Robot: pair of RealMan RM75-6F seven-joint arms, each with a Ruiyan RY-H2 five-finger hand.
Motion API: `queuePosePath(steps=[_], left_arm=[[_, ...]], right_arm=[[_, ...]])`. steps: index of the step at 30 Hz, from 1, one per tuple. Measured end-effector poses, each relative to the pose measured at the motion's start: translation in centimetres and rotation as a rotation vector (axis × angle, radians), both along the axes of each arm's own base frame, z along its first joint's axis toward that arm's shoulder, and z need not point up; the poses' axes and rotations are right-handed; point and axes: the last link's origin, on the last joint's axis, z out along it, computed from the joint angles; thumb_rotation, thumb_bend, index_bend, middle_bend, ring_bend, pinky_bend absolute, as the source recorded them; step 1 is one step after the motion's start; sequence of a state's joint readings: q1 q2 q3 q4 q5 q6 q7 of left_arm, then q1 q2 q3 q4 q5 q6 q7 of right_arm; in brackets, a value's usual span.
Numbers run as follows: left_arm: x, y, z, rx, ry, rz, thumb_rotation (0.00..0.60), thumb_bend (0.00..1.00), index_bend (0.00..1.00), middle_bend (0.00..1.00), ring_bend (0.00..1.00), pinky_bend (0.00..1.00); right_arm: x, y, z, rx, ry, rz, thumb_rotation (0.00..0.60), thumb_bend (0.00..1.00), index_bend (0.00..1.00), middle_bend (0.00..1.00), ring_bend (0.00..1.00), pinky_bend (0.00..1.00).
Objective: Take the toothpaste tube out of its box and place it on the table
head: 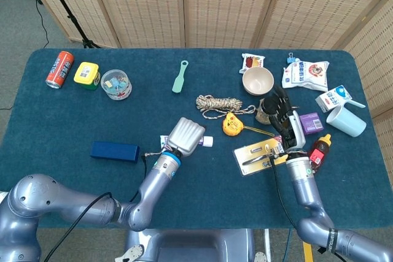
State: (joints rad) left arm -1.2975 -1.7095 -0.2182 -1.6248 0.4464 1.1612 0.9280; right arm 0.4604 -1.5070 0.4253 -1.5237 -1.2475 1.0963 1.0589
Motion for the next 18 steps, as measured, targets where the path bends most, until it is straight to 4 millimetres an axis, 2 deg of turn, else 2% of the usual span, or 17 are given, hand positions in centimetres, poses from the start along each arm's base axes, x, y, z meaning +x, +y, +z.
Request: queuePosePath(steps=[2, 3, 7, 10, 15, 18], left_arm=[[-0.6, 0.1, -0.1, -0.004, 0.005, 0.012, 0.600, 0.81, 0.61, 0.59, 0.59, 0.66], [-1.1, 0.1, -0.2, -0.008, 0.010, 0.019, 0.600, 0.80, 0.57, 0.55, 0.56, 0.66], [-2.7, 0.0, -0.5, -0.034, 0.050, 0.040, 0.600, 0.72, 0.30, 0.32, 0.36, 0.53], [-3.6, 0.0, -0.5, -0.056, 0.064, 0.065, 0.600, 0.67, 0.19, 0.21, 0.26, 0.47], [-4.6, 0.0, 0.3, -0.066, 0.054, 0.083, 0.600, 0.61, 0.08, 0.11, 0.15, 0.38], [-5.0, -0.1, 0.9, -0.064, 0.035, 0.090, 0.600, 0.61, 0.07, 0.10, 0.14, 0.37]], right_arm=[[-0.2, 0.1, 0.0, 0.001, 0.004, -0.004, 0.281, 0.00, 0.00, 0.00, 0.00, 0.00], [-0.4, 0.3, 0.1, 0.000, 0.007, -0.006, 0.282, 0.00, 0.00, 0.00, 0.00, 0.00], [-0.7, 0.7, 0.0, 0.000, 0.023, -0.006, 0.279, 0.00, 0.00, 0.00, 0.00, 0.00], [-0.8, 0.9, 0.0, -0.001, 0.027, -0.006, 0.280, 0.00, 0.00, 0.00, 0.00, 0.00], [-0.9, 1.0, 0.2, -0.008, 0.044, -0.007, 0.281, 0.00, 0.00, 0.00, 0.00, 0.00], [-1.1, 1.0, 0.3, -0.011, 0.065, -0.006, 0.281, 0.00, 0.00, 0.00, 0.00, 0.00]])
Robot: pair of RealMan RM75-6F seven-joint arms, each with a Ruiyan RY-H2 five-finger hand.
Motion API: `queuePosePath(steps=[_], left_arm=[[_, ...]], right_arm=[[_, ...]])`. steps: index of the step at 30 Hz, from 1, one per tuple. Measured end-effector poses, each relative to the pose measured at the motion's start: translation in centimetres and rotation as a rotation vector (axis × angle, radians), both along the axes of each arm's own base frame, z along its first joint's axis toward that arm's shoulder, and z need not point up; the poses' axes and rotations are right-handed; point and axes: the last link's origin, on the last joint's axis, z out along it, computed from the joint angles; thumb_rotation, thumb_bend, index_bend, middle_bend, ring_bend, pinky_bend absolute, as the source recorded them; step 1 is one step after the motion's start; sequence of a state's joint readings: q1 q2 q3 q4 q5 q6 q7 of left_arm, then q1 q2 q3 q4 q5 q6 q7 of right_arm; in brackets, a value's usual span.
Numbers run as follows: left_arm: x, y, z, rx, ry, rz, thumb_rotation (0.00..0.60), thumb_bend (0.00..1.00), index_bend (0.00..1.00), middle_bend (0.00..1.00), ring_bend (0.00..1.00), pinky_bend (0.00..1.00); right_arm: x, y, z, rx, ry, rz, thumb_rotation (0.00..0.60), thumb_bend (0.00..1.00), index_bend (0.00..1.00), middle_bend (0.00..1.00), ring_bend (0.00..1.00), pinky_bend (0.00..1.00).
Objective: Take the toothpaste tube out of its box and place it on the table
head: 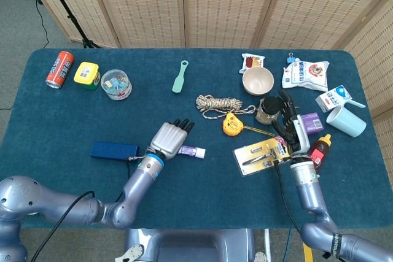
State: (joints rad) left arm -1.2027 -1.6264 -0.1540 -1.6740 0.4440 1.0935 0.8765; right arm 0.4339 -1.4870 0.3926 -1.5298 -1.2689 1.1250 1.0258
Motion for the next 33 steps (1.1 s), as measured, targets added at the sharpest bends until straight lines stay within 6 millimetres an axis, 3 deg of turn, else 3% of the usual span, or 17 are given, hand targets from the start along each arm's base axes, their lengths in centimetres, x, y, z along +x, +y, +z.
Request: queuePosePath(steps=[6, 8, 13, 18, 29, 33], left_arm=[[-1.9, 0.1, 2.8, 0.053, -0.041, 0.032, 0.600, 0.61, 0.08, 0.10, 0.15, 0.37], [-3.0, 0.1, 4.0, 0.081, -0.056, 0.047, 0.600, 0.61, 0.09, 0.10, 0.15, 0.37], [-5.9, -0.5, 6.3, 0.123, -0.100, 0.100, 0.600, 0.61, 0.10, 0.11, 0.17, 0.37], [-8.7, -1.3, 8.1, 0.177, -0.114, 0.123, 0.600, 0.61, 0.12, 0.12, 0.18, 0.37], [-15.9, -3.8, 13.7, 0.360, -0.195, 0.179, 0.600, 0.61, 0.20, 0.16, 0.20, 0.37], [-18.6, -5.2, 15.7, 0.428, -0.220, 0.196, 0.600, 0.60, 0.24, 0.18, 0.22, 0.37]], right_arm=[[-1.3, 0.0, 0.6, -0.004, 0.123, 0.007, 0.295, 0.00, 0.00, 0.00, 0.00, 0.00], [-1.8, -0.1, 0.8, -0.004, 0.173, 0.012, 0.333, 0.00, 0.00, 0.00, 0.00, 0.00], [-2.7, -0.2, 1.2, -0.009, 0.308, 0.034, 0.498, 0.00, 0.00, 0.00, 0.00, 0.00], [-3.7, -0.2, 2.0, -0.020, 0.431, 0.047, 0.585, 0.00, 0.00, 0.00, 0.00, 0.00], [-6.5, 1.2, 4.1, -0.035, 0.729, 0.049, 0.600, 0.00, 0.00, 0.00, 0.00, 0.00], [-7.2, 1.8, 4.8, -0.057, 0.825, 0.046, 0.600, 0.00, 0.06, 0.00, 0.00, 0.00]])
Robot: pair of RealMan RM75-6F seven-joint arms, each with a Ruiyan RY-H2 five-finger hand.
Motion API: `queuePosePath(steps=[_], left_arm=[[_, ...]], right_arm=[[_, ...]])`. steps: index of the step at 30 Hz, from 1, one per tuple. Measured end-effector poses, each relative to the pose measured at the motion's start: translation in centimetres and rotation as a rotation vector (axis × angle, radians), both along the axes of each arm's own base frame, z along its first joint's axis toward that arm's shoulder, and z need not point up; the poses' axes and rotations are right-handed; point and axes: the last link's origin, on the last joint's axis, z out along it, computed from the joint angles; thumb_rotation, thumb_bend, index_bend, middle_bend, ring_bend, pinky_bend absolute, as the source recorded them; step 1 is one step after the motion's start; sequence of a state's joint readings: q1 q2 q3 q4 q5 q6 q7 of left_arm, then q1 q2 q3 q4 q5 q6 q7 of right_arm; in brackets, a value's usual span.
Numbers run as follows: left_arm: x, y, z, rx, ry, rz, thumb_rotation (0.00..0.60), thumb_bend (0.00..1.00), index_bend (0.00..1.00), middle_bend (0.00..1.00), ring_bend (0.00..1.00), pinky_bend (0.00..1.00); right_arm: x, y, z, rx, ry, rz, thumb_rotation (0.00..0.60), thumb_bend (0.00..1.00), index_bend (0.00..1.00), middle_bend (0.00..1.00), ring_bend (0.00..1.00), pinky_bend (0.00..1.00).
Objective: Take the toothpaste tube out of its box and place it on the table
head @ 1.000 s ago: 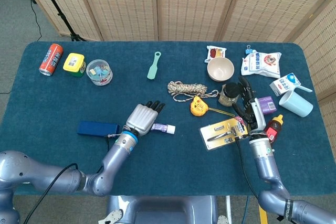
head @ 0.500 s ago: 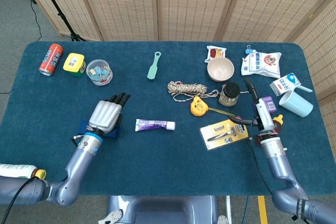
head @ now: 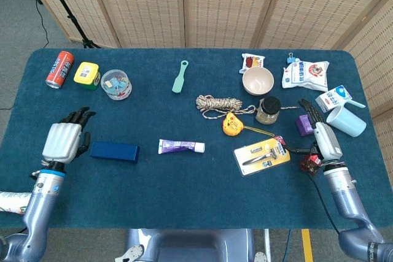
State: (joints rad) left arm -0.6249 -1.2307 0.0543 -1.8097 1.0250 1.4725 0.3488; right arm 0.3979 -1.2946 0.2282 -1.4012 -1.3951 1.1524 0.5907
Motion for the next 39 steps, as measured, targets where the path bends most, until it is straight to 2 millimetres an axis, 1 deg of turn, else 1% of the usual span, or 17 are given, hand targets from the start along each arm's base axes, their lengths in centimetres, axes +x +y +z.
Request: queuePosePath(steps=[3, 9, 15, 21, 27, 33, 39], left_arm=[[-1.9, -1.2, 1.4, 0.050, -0.007, 0.026, 0.600, 0.61, 0.27, 0.20, 0.23, 0.37], [-4.5, -3.2, 3.3, 0.115, -0.001, 0.060, 0.600, 0.60, 0.27, 0.20, 0.24, 0.37], [-6.0, -5.1, 4.3, 0.108, -0.003, 0.073, 0.600, 0.60, 0.28, 0.20, 0.23, 0.37], [-7.3, -6.7, 4.7, 0.100, -0.017, 0.110, 0.600, 0.61, 0.28, 0.20, 0.23, 0.37], [-7.9, -7.5, 5.0, 0.079, -0.036, 0.122, 0.600, 0.60, 0.28, 0.20, 0.23, 0.36], [-7.0, -8.0, 5.0, 0.065, -0.069, 0.086, 0.600, 0.61, 0.28, 0.20, 0.23, 0.36], [-6.9, -8.5, 5.3, 0.056, -0.051, 0.093, 0.600, 0.61, 0.28, 0.20, 0.24, 0.36]], right_arm=[[-0.5, 0.4, 0.4, -0.021, 0.085, 0.004, 0.600, 0.00, 0.09, 0.00, 0.00, 0.00], [-1.9, 1.7, 1.4, -0.050, 0.256, -0.003, 0.600, 0.00, 0.11, 0.00, 0.00, 0.00], [-3.0, 3.4, 2.0, -0.074, 0.405, -0.010, 0.600, 0.00, 0.11, 0.00, 0.00, 0.00], [-3.5, 5.3, 2.6, -0.100, 0.472, -0.023, 0.600, 0.00, 0.11, 0.00, 0.00, 0.00], [-3.5, 6.6, 3.2, -0.112, 0.495, -0.033, 0.600, 0.00, 0.10, 0.00, 0.00, 0.00], [-3.8, 7.7, 4.0, -0.120, 0.511, -0.041, 0.600, 0.00, 0.10, 0.00, 0.00, 0.00], [-4.2, 8.3, 4.2, -0.124, 0.501, -0.052, 0.600, 0.00, 0.10, 0.00, 0.00, 0.00]])
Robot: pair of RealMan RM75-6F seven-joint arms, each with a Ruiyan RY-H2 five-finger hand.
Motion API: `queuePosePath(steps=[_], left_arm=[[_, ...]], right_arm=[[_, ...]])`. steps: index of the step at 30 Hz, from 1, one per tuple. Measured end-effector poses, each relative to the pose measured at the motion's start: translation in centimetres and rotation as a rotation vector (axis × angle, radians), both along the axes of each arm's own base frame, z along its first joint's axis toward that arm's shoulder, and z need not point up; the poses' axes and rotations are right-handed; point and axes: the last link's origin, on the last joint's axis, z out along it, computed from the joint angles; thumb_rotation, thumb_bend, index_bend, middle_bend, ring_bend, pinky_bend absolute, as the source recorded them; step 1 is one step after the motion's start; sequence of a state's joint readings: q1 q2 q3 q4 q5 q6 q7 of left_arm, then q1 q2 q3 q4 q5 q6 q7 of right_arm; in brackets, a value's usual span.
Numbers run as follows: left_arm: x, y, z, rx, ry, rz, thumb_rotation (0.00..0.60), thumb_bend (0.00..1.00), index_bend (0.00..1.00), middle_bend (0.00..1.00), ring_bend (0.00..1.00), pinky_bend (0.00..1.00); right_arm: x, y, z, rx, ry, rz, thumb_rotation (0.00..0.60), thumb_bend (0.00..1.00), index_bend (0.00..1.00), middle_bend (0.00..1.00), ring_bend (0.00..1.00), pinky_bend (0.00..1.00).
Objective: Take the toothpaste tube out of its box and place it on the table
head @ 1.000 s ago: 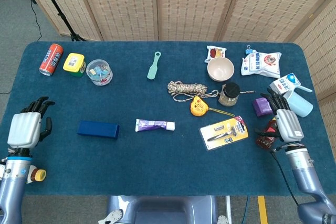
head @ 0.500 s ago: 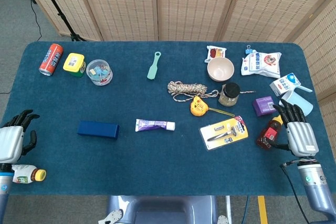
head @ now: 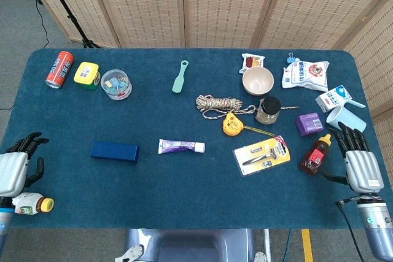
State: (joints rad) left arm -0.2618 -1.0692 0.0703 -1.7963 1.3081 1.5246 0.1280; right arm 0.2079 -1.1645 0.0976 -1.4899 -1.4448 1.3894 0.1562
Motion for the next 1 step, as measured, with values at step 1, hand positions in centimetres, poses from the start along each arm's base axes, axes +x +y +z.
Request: queuePosePath(steps=[1], left_arm=[[-0.03, -0.09, 0.04, 0.001, -0.001, 0.004, 0.600, 0.60, 0.28, 0.20, 0.24, 0.36]], right_arm=[[-0.03, 0.04, 0.05, -0.003, -0.001, 0.001, 0.600, 0.00, 0.10, 0.00, 0.00, 0.00]])
